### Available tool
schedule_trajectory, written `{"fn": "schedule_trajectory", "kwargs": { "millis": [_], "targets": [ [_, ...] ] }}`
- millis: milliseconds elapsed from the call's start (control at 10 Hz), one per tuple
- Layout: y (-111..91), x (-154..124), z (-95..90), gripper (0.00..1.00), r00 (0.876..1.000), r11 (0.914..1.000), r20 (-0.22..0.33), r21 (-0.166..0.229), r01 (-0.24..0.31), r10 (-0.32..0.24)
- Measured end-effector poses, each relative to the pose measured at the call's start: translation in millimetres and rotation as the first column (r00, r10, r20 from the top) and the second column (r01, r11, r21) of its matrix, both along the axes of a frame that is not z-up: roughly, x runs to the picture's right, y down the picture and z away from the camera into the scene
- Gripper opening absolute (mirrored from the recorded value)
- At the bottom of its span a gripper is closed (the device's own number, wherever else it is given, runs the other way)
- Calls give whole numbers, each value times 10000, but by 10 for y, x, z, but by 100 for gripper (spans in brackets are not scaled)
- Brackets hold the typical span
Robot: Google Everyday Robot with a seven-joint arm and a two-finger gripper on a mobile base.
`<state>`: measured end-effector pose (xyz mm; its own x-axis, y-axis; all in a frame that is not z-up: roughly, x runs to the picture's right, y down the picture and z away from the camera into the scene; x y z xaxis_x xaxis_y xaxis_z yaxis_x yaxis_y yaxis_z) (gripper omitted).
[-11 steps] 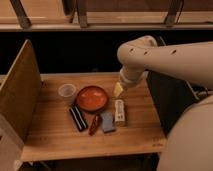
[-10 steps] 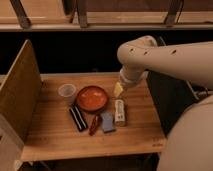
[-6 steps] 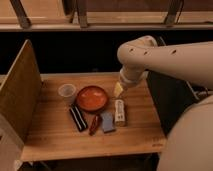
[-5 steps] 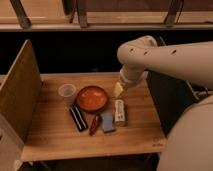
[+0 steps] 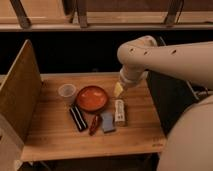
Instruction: Push the eraser across the table
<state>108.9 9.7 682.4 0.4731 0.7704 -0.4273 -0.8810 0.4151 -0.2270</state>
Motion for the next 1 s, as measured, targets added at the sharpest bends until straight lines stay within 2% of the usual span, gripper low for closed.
{"fn": "schedule_trajectory", "kwargs": {
  "millis": [300, 500, 600, 700, 900, 1000],
  "targets": [
    [0, 0, 0, 64, 10000, 10000, 0, 0, -1, 1],
    [0, 0, 0, 49, 10000, 10000, 0, 0, 0, 0],
    [0, 0, 0, 45, 10000, 10000, 0, 0, -1, 1],
    [0, 0, 0, 47, 10000, 10000, 0, 0, -1, 1],
    [0, 0, 0, 58, 10000, 10000, 0, 0, -1, 1],
    [0, 0, 0, 57, 10000, 10000, 0, 1, -1, 1]
  ]
}}
